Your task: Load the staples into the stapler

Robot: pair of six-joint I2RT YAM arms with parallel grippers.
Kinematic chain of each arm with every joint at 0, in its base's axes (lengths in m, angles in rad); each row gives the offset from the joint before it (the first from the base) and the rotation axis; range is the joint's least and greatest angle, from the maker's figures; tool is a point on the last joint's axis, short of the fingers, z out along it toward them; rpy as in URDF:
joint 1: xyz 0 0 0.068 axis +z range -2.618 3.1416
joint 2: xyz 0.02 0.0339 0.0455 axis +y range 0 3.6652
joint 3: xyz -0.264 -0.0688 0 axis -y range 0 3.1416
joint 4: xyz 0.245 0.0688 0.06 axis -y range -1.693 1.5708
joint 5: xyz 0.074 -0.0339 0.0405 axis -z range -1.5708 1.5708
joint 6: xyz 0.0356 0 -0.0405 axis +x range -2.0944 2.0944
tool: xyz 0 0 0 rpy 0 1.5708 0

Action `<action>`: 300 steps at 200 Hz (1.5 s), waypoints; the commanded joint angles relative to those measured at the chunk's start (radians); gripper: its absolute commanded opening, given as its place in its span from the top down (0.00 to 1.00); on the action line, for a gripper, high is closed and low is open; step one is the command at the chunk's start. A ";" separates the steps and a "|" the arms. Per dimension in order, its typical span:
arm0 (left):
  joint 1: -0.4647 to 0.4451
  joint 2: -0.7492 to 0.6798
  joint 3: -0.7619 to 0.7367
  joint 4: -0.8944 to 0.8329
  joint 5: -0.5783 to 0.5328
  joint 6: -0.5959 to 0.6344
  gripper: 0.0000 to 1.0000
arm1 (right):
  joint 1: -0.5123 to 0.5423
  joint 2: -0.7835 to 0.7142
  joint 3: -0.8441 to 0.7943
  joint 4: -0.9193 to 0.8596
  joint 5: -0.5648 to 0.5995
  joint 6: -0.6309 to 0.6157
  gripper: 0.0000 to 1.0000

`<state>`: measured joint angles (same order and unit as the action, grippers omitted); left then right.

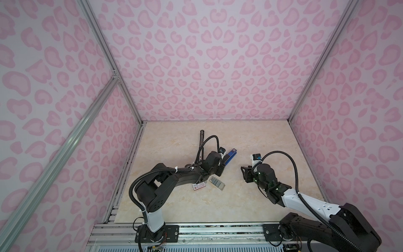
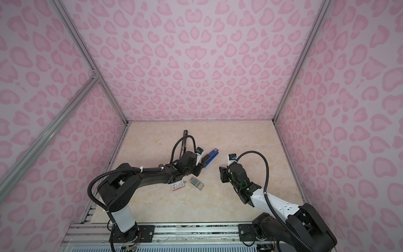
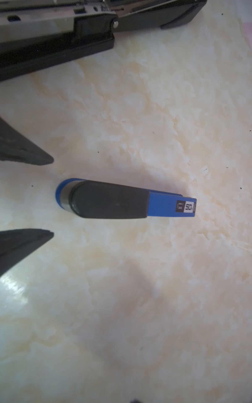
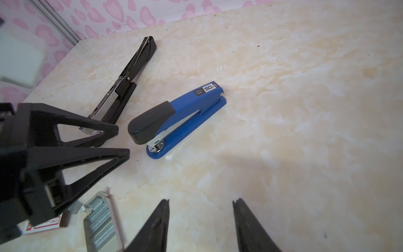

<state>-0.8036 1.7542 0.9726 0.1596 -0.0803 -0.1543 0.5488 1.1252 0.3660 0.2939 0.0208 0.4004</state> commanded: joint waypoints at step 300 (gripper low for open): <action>0.052 0.450 0.698 -0.801 0.119 0.018 0.89 | -0.028 -0.127 -0.073 -0.045 -0.018 0.064 0.50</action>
<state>-0.7509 2.1765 1.6810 -0.5358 0.0250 -0.1284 0.5262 1.0088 0.3035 0.2462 -0.0158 0.4599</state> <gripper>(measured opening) 0.295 0.502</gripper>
